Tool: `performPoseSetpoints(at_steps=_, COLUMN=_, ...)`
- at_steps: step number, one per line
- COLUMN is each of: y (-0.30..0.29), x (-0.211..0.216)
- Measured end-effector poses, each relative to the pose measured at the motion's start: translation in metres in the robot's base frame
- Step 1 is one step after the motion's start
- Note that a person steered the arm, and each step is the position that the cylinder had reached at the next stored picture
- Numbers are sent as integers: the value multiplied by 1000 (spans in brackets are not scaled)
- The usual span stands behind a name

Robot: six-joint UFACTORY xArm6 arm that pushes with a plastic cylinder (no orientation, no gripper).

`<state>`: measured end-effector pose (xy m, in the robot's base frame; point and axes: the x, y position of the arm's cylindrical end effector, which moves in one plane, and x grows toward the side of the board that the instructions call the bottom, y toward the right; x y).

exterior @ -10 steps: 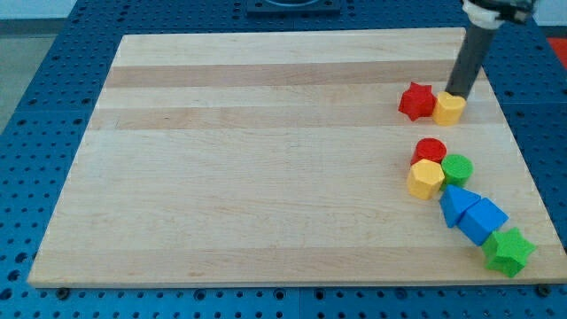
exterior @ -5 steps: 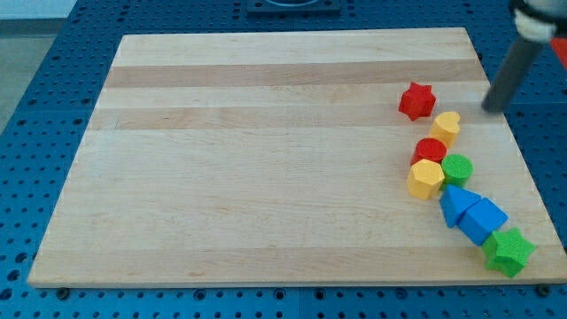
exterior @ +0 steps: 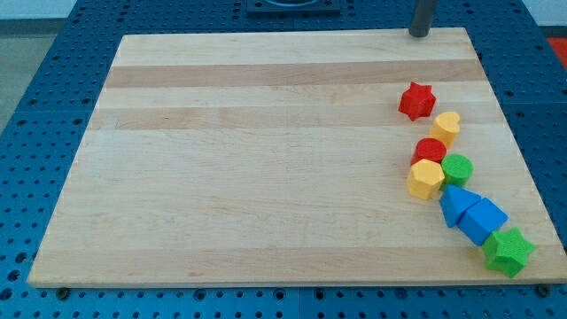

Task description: Slide the yellow heart red star to the group of blocks

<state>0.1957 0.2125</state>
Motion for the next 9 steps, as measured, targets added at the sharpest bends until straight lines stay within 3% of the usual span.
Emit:
performPoseSetpoints(at_steps=2, y=-7, x=7)
performPoseSetpoints(at_steps=4, y=-8, x=82)
performPoseSetpoints(at_steps=7, y=-35, x=124)
performPoseSetpoints(at_steps=9, y=-61, x=188)
